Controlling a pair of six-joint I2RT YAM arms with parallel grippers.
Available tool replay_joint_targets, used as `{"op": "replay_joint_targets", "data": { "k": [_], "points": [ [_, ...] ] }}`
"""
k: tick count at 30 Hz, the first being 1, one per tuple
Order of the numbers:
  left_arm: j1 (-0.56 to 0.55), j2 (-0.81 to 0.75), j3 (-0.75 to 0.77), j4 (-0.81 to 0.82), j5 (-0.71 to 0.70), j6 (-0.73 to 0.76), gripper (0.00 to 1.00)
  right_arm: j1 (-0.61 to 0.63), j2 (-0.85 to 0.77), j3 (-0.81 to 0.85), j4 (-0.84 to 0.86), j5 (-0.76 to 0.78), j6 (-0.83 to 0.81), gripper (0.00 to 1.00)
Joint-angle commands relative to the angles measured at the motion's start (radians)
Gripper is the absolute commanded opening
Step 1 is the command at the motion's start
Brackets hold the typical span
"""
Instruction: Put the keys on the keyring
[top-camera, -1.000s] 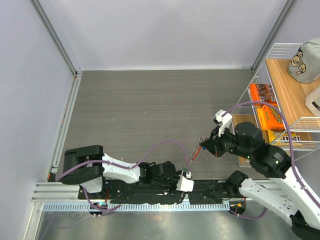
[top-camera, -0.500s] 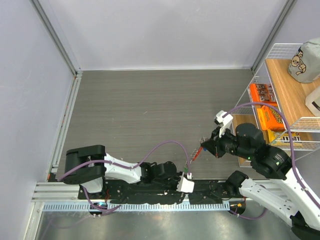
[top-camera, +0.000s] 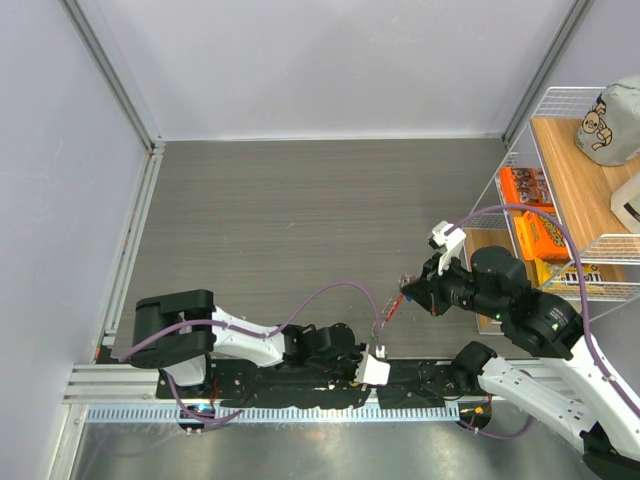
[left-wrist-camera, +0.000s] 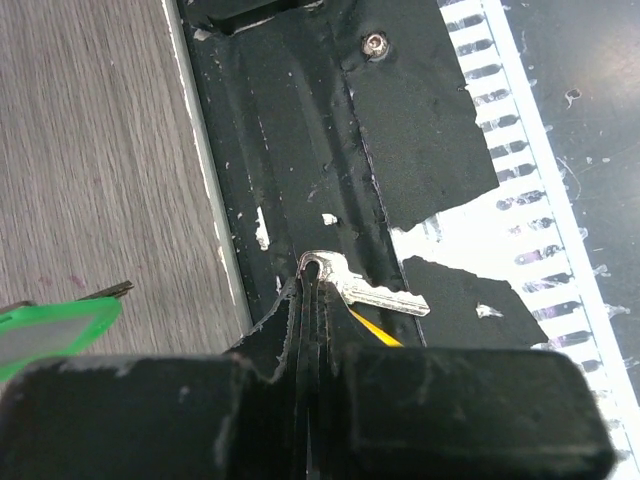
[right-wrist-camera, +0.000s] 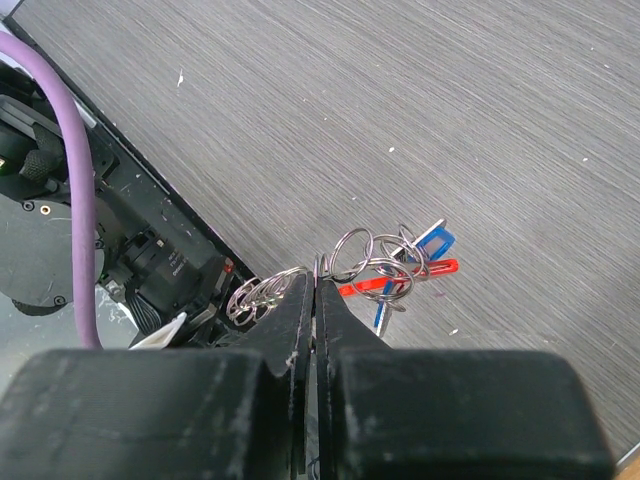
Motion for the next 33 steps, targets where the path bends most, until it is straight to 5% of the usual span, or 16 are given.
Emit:
{"op": "replay_joint_targets", "data": {
  "k": [1, 12, 20, 25, 33],
  "points": [
    [-0.006, -0.028, 0.028, 0.014, -0.023, 0.002, 0.0, -0.005, -0.012, 0.006, 0.057, -0.013, 0.015, 0.05],
    [-0.007, -0.42, 0.125, -0.254, -0.183, -0.063, 0.0, -0.005, 0.008, -0.007, 0.08, -0.022, 0.002, 0.06],
    [-0.006, -0.709, 0.092, -0.297, -0.299, -0.106, 0.0, -0.005, 0.022, 0.022, 0.088, -0.057, -0.04, 0.06],
    [-0.001, -0.735, 0.224, -0.49, -0.428, -0.181, 0.0, -0.005, 0.028, 0.045, 0.085, -0.174, -0.102, 0.06],
    [-0.001, -0.803, 0.235, -0.458, -0.478, -0.232, 0.0, 0.007, 0.044, 0.135, 0.065, -0.336, -0.306, 0.06]
  ]
}}
